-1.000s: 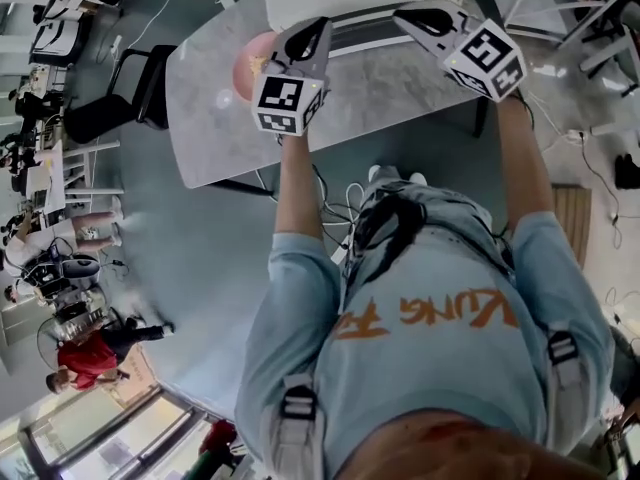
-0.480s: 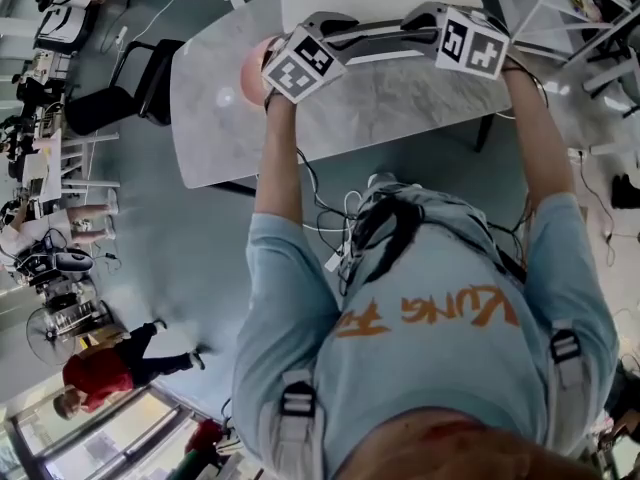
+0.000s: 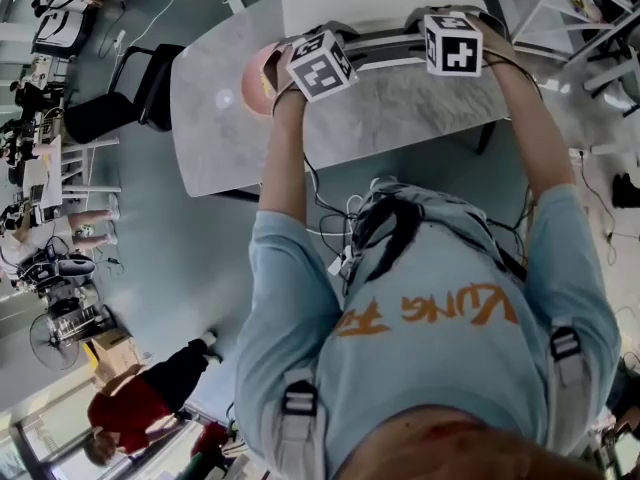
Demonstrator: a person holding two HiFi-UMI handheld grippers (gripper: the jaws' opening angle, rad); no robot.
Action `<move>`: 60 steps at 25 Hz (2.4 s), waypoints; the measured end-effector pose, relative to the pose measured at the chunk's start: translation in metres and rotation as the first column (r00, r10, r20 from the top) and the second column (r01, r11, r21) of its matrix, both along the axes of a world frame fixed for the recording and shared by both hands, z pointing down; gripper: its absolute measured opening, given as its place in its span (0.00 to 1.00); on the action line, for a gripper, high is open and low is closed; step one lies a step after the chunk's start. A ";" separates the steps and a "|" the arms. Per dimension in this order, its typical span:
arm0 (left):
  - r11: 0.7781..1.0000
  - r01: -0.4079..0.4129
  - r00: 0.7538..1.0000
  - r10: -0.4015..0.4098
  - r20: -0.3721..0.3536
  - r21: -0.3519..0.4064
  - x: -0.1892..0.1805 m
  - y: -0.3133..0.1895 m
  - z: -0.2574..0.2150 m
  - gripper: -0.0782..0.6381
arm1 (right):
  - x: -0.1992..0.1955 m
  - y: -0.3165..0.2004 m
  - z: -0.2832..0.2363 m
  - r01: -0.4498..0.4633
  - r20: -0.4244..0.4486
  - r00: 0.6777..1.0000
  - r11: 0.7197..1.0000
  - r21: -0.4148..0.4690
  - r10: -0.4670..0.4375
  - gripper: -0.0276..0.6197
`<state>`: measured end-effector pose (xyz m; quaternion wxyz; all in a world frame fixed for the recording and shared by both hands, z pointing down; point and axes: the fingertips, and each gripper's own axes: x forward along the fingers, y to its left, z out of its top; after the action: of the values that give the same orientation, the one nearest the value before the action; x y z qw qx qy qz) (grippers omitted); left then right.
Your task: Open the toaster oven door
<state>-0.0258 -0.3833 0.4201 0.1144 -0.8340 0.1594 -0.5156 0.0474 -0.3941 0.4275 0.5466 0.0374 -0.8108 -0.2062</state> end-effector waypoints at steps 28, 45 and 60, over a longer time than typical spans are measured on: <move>0.998 0.036 0.994 -0.041 0.102 0.047 0.005 -0.011 0.030 0.24 | -0.005 -0.007 0.027 -0.022 -0.069 0.997 0.998 0.067 0.026 0.19; 0.953 0.147 0.975 -0.184 0.121 0.264 0.013 0.029 0.048 0.24 | 0.001 0.035 0.044 -0.053 0.013 0.999 0.961 0.272 0.051 0.19; 0.914 0.192 0.966 -0.240 0.095 0.357 0.014 0.071 0.078 0.24 | 0.003 0.074 0.066 -0.155 0.083 0.988 0.894 0.420 0.133 0.17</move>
<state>-0.0121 -0.3122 0.4980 0.2116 -0.7409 0.3305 -0.5451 0.0504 -0.3200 0.4930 0.5177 0.2207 -0.7554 -0.3356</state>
